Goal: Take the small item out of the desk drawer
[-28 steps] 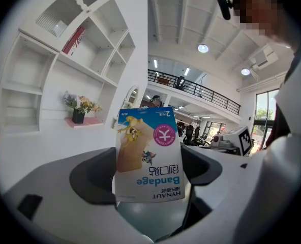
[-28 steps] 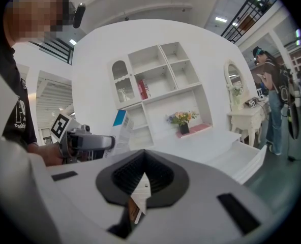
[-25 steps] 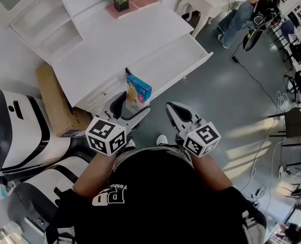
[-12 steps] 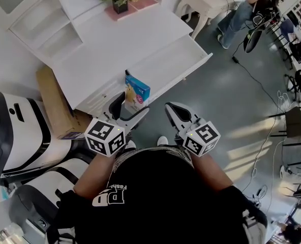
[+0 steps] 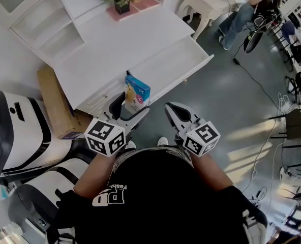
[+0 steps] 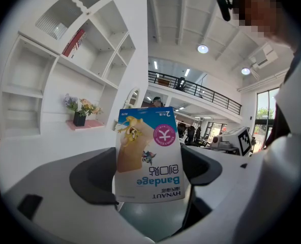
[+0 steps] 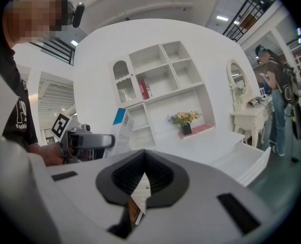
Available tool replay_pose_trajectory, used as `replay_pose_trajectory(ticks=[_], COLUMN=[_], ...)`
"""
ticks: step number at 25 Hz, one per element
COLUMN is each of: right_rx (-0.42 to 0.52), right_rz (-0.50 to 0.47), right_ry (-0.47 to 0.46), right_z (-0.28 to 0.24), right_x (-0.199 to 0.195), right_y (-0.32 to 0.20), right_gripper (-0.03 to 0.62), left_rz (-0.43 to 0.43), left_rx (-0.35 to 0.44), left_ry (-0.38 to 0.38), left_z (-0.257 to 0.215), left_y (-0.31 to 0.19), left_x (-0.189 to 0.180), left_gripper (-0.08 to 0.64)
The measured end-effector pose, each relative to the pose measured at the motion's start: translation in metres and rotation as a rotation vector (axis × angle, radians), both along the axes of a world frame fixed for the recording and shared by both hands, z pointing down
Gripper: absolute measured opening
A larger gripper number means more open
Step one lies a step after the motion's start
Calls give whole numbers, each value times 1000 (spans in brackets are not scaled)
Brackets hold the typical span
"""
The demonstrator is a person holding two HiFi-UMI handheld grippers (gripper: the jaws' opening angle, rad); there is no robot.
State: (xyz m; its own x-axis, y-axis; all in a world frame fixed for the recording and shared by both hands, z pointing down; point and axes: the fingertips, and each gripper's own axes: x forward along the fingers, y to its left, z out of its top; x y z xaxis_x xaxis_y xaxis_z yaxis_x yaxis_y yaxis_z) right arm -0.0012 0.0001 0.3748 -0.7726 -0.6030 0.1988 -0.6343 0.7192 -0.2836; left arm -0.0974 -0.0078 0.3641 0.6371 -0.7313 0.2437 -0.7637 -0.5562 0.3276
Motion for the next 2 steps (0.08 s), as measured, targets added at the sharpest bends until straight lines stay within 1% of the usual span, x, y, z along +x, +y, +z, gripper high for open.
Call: replay_pose_trajectory(ticks=[2], right_rx=[0], right_rz=[-2], right_ry=[1], right_z=[0], right_x=[0], right_y=[0], right_gripper=[6], left_rz=[-1], left_rx=[1], left_ry=[0], left_z=[0], left_y=[0], left_x=[0], left_gripper=[408])
